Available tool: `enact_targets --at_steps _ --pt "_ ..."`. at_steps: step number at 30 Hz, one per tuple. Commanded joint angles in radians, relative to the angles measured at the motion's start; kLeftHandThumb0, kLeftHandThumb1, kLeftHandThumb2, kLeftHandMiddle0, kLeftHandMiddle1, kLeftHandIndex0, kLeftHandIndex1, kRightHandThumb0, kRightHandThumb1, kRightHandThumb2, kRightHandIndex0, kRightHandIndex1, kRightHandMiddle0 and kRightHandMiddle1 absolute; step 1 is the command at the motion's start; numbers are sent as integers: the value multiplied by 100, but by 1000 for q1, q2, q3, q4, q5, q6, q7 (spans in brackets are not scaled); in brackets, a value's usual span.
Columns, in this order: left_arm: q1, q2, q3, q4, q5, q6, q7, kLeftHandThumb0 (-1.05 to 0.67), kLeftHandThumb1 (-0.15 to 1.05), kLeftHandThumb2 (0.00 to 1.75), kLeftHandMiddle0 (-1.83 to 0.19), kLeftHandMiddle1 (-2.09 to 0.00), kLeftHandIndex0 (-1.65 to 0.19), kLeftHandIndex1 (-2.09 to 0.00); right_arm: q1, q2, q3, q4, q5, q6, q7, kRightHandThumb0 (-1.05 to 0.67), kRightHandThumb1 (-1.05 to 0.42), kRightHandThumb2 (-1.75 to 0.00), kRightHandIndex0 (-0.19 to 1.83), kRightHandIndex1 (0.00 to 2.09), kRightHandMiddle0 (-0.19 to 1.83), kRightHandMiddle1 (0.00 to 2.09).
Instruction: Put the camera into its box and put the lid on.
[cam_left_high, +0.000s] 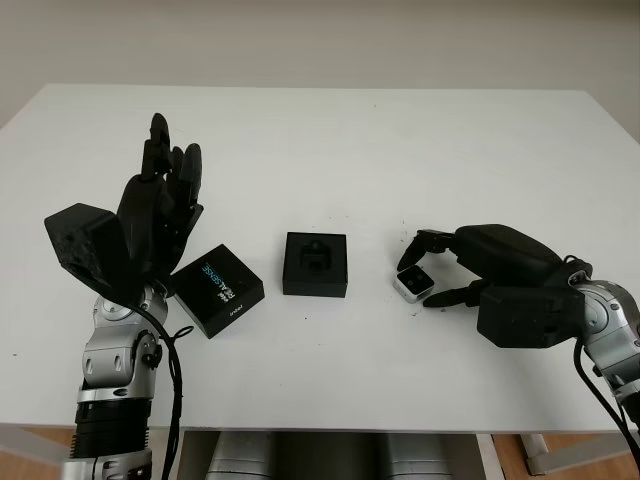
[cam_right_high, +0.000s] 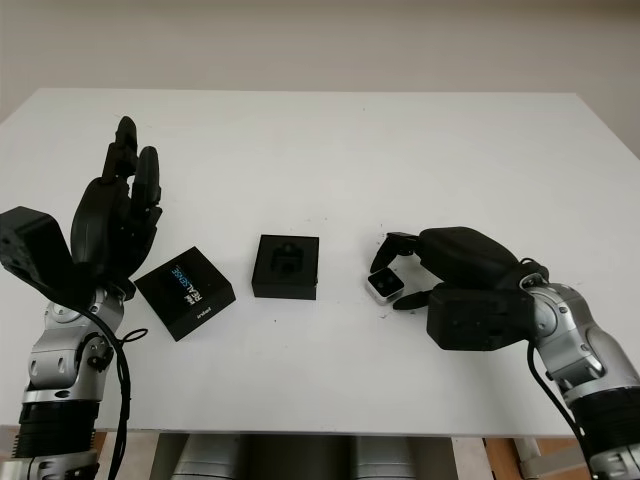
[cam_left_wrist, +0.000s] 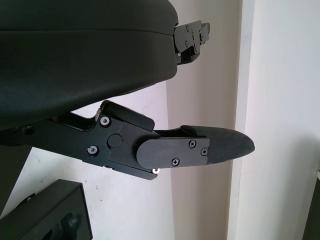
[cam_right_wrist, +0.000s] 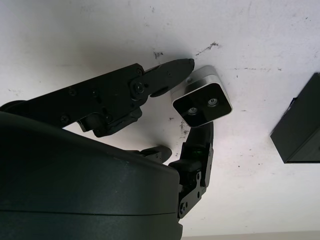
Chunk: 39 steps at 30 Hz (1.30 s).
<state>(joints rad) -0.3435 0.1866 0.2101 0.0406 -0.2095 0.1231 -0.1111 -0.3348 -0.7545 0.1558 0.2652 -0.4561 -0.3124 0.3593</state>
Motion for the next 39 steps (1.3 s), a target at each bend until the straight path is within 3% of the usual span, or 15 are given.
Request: enact_targets --at_steps 1,12,23,39 --pt "2 -3 -1 -9 -3 -5 -2 -73 105 41 19 0 19 0 18 12 7 -4 0 7 5 -45 -87 -5 43 5 38 104" --pt "7 -18 -2 -20 1 4 21 -69 105 38 19 0 19 0 18 24 4 44 24 -51 -29 -44 -87 -5 47 7 47 112" --pt "22 -19 -2 -42 6 16 27 -68 105 36 19 0 19 0 6 48 -10 150 101 -151 -56 -39 -94 -6 51 9 40 151" --pt "18 -24 -2 -45 -2 33 25 -67 105 35 19 0 19 0 17 111 -88 146 239 -31 -29 -36 -93 -5 37 3 37 150"
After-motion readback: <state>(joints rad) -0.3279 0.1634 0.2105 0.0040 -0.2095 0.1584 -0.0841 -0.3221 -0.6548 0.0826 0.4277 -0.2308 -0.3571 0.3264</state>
